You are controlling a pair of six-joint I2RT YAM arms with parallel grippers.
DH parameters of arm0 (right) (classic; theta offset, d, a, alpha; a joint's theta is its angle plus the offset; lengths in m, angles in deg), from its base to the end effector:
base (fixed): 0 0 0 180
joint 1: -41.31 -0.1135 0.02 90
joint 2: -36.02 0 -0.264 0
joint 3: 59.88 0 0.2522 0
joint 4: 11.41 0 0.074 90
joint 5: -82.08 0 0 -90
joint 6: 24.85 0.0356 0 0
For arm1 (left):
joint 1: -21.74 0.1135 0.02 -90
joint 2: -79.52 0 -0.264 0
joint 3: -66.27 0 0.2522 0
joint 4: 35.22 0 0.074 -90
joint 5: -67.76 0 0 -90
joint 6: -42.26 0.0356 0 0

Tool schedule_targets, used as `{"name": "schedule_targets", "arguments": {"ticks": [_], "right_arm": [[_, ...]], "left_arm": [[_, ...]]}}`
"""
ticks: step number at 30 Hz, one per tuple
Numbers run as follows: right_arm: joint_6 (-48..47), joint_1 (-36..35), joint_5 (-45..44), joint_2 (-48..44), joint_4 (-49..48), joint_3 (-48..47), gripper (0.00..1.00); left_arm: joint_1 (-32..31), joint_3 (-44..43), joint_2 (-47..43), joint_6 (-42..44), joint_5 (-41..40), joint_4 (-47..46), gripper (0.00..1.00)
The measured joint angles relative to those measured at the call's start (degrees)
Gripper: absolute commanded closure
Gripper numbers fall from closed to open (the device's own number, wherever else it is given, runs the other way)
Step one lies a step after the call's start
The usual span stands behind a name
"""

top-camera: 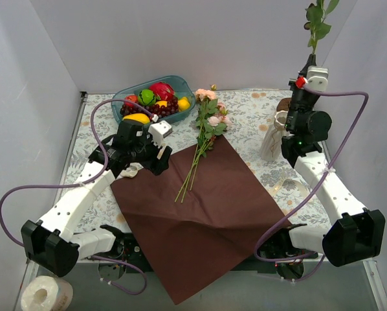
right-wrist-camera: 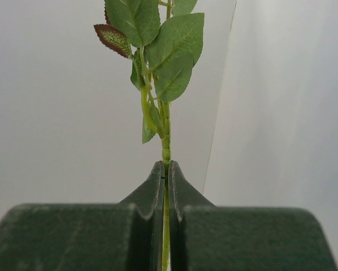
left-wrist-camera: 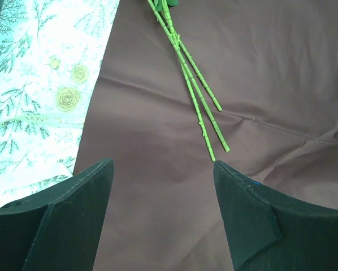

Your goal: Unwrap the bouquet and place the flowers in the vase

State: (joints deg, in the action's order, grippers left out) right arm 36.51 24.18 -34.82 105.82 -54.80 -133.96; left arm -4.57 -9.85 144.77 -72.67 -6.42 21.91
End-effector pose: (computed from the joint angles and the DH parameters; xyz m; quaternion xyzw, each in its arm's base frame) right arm 0.2451 0.0587 0.4583 0.0633 0.4079 -0.1745 0.8940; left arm 0.2037 -0.1115 0.3226 0.0623 0.9185 -0.2747 0.2775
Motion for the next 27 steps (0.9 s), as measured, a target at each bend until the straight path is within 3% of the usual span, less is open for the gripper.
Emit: {"name": "schedule_targets", "arguments": {"ticks": [14,27], "right_arm": [[15.54,7.69,6.14,-2.93,4.42,6.62,0.99],[18.67,8.81,9.2,-1.77,1.57,9.01,0.99]], "left_arm": [[0.0,-3.17,2.14,0.07,1.6,-0.39,0.28],[0.0,-3.15,2.25,0.52,1.66,-1.79,0.29]]}}
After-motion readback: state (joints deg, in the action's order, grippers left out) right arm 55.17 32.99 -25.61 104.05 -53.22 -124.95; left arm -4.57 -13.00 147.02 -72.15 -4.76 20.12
